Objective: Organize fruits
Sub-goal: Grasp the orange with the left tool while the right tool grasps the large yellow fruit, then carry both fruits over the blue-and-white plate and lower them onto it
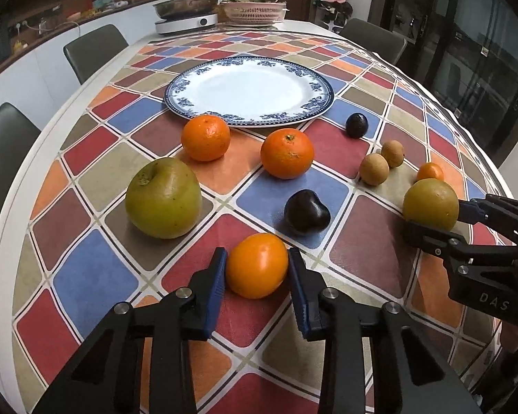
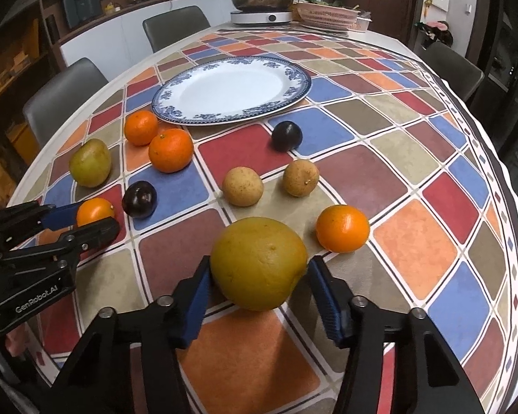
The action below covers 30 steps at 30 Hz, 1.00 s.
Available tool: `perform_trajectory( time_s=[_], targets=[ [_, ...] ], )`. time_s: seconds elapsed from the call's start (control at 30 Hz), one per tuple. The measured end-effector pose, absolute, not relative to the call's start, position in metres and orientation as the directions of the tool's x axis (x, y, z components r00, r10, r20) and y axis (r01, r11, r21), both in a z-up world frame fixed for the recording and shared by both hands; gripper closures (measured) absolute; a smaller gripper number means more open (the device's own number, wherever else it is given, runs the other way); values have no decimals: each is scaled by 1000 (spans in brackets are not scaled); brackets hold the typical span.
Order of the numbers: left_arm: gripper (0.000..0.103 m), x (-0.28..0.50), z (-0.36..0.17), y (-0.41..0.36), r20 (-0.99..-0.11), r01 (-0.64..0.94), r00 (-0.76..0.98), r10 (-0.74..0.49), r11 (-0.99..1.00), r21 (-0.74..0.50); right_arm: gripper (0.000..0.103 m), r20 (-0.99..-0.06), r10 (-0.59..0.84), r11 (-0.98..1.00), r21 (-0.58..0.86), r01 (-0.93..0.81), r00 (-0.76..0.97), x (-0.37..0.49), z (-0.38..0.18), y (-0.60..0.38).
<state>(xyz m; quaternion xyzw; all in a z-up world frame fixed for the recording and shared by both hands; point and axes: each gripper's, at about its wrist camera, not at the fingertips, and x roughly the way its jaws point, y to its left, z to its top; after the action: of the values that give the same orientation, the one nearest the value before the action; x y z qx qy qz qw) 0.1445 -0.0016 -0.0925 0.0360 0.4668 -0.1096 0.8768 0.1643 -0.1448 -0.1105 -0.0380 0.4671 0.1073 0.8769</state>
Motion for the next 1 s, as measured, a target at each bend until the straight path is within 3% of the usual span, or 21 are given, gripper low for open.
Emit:
perform_trajectory(
  time_s=[0.47, 1.0],
  targets=[
    [69, 136, -78, -2, -801, 226, 580, -149, 974, -17, 52, -813, 157, 972, 28, -232, 560, 158, -104, -144],
    [69, 138, -19, 0, -726, 237, 659, -197, 970, -48, 52, -738, 272, 951, 110, -287, 618, 157, -49, -140]
  ],
)
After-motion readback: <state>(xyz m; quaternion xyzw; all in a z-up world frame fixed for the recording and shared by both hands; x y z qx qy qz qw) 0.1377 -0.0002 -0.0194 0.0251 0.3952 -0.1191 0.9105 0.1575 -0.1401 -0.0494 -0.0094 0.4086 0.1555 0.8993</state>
